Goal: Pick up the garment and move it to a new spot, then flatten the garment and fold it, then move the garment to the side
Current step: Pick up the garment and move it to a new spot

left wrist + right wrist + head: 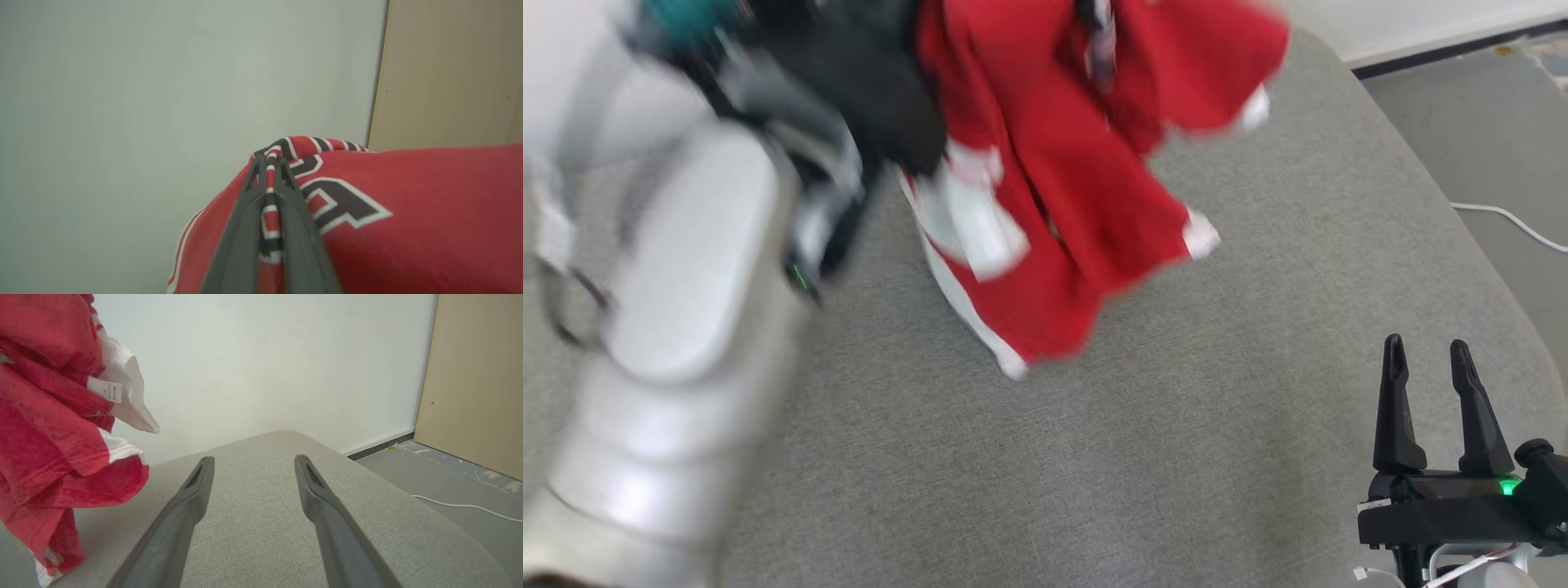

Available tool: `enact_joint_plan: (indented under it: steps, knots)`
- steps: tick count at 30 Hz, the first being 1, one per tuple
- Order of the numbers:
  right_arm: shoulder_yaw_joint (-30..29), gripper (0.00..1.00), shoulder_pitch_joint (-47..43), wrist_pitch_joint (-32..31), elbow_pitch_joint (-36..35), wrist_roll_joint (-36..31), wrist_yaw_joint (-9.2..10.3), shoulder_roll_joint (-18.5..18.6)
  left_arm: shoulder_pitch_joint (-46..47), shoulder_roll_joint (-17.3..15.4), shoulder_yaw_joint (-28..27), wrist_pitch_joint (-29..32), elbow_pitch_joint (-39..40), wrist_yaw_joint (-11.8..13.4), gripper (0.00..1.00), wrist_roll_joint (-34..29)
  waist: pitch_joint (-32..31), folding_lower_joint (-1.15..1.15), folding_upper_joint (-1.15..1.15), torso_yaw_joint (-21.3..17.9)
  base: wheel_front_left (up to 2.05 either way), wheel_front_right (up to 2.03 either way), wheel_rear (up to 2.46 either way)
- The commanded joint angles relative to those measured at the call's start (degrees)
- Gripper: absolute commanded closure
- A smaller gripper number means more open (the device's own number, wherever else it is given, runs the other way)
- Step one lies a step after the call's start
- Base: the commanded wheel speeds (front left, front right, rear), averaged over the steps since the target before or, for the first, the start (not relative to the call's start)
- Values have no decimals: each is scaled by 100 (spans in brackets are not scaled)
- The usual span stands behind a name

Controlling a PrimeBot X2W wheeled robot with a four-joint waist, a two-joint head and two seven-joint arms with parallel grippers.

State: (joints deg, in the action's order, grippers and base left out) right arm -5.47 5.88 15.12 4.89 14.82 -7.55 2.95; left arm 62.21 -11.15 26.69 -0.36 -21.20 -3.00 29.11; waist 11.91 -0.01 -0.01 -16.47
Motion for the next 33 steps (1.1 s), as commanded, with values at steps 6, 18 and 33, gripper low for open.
enact_joint_plan:
  steps: [6, 18, 33]
  knots:
    - [21, 0, 40, 4, -13, 10, 12, -9, -1564, 251, 258, -351, -235, 139, 100, 220, 173, 1, 1, 100, 0, 0, 0]
    - [251, 0, 76, 5, 4, -219, 12, -6, -2532, 588, 737, -1338, -735, -26, 0, 100, -79, 1, 1, 850, 0, 0, 0]
    - [425, 0, -286, 5, -16, -381, 12, 87, -4096, -376, -1153, -1480, 952, 359, 0, -630, -896, 1, 1, 1687, 0, 0, 0]
